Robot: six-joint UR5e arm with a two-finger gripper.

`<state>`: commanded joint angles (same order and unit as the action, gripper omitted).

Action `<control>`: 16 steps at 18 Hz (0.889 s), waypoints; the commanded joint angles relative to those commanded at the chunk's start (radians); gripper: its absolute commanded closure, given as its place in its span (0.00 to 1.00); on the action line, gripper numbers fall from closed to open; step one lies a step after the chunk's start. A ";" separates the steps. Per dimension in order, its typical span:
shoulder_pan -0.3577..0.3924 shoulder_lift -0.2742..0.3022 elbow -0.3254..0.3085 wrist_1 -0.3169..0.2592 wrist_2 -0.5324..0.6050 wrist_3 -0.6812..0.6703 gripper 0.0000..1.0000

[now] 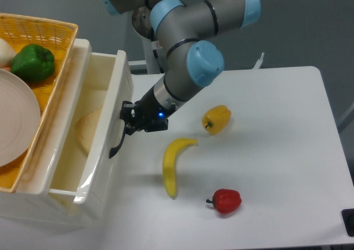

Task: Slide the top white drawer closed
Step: 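Push the drawer front with the gripper into the cabinet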

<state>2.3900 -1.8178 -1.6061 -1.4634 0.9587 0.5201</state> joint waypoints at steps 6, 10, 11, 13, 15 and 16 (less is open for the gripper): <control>-0.020 -0.003 0.000 0.002 0.000 -0.011 0.89; -0.041 -0.005 0.000 0.003 -0.003 -0.014 0.89; -0.046 -0.003 0.002 0.005 -0.003 -0.015 0.89; -0.061 -0.005 0.002 0.026 -0.002 -0.026 0.89; -0.067 -0.005 0.002 0.047 -0.003 -0.046 0.89; -0.075 -0.006 0.002 0.057 -0.003 -0.051 0.89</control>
<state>2.3149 -1.8239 -1.6045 -1.4068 0.9557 0.4694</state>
